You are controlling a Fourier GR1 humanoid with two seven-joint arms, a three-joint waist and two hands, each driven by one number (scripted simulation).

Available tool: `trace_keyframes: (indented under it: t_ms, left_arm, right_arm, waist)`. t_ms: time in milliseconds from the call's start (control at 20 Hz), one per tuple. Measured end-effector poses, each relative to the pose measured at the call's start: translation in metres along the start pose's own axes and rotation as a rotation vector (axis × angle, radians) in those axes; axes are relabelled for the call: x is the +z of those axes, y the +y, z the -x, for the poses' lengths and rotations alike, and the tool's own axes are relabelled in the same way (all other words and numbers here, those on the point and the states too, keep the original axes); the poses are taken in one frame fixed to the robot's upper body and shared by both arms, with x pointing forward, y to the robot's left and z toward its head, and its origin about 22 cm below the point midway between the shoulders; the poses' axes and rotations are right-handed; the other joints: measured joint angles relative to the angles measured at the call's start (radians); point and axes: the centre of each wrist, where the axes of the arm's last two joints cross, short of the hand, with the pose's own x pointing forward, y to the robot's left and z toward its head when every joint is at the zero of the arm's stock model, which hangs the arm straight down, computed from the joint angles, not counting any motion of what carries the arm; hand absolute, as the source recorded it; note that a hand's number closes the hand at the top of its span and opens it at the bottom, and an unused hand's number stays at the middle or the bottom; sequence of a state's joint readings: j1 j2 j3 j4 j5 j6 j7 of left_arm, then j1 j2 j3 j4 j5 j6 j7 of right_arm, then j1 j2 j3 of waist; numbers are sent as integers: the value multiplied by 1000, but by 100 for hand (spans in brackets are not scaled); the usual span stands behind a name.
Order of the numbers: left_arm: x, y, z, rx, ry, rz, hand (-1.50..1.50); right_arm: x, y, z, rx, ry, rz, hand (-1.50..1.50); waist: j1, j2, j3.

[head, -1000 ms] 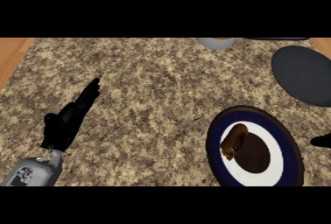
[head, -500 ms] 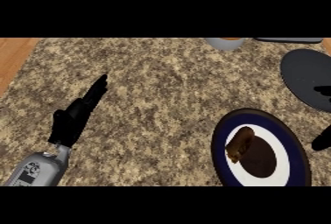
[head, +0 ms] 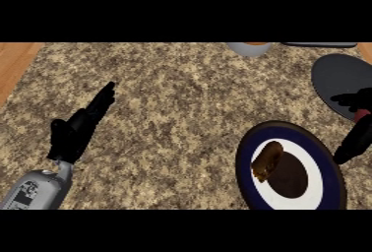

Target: Pick the bell pepper from the plate and place it in the pan

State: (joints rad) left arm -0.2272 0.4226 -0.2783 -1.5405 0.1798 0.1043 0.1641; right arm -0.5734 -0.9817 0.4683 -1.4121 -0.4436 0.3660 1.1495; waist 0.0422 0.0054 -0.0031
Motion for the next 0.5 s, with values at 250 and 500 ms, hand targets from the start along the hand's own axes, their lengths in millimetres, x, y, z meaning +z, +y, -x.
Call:
trace_keyframes:
  t_ms: [250,500]
  left_arm:
    - [7,-2,4,-2,5,-7,0]
    - [7,-4,8,0,9,-16,0]
  right_arm:
    - [-3,8,-14,53,21,-16,-150]
    - [-9,15,-23,93,39,-27,-150]
  waist:
    - [-9,-3,0]
    - [-19,-4,1]
